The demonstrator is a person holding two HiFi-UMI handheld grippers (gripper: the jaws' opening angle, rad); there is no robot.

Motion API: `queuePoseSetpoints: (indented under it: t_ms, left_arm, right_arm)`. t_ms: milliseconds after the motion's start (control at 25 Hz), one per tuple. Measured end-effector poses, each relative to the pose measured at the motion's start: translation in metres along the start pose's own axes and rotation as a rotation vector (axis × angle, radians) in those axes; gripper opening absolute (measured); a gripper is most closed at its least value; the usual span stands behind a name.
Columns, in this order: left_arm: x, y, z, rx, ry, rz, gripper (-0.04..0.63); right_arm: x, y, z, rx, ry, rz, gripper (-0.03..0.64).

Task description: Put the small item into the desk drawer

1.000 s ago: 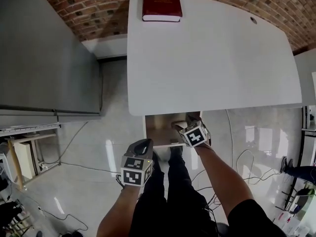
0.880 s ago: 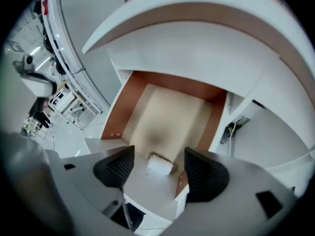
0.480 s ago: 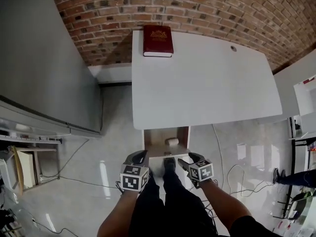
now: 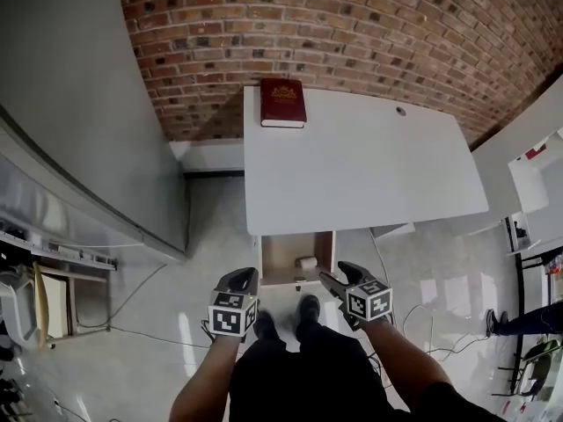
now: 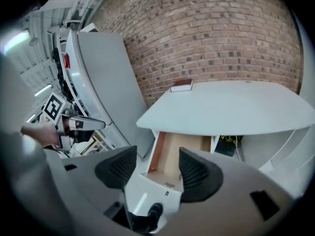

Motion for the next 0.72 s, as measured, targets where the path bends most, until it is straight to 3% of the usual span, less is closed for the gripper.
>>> queuePoseSetpoints:
  t_ms: [200,360,720]
  left_arm:
    - [0.002,-0.022,0.019,0.048,0.006,0.021,0.011]
    - [0.001,-0.029,0.028,0.067,0.009,0.04,0.011]
    - [0.039,-0.023,0.047,0.092,0.015,0.086,0.011]
  right_arm:
    - [-0.001,-0.021,0.033,0.092,0.005,-0.012,0.255]
    - [-0.001,-0.028,0.039,0.114,0.004,-0.011,0.177]
    - [0.009,-0.061,0.052,0.164,-0.08,0.08,0.163]
Point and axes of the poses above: the fingertips, and each gripper's own axes: y forward along the fingers, x to its right, z out of its top, the point moved 2 cm from there along -y, backward along the fingers, and after that the axes turned 2 degrees about -y, right-handed, at the moved point
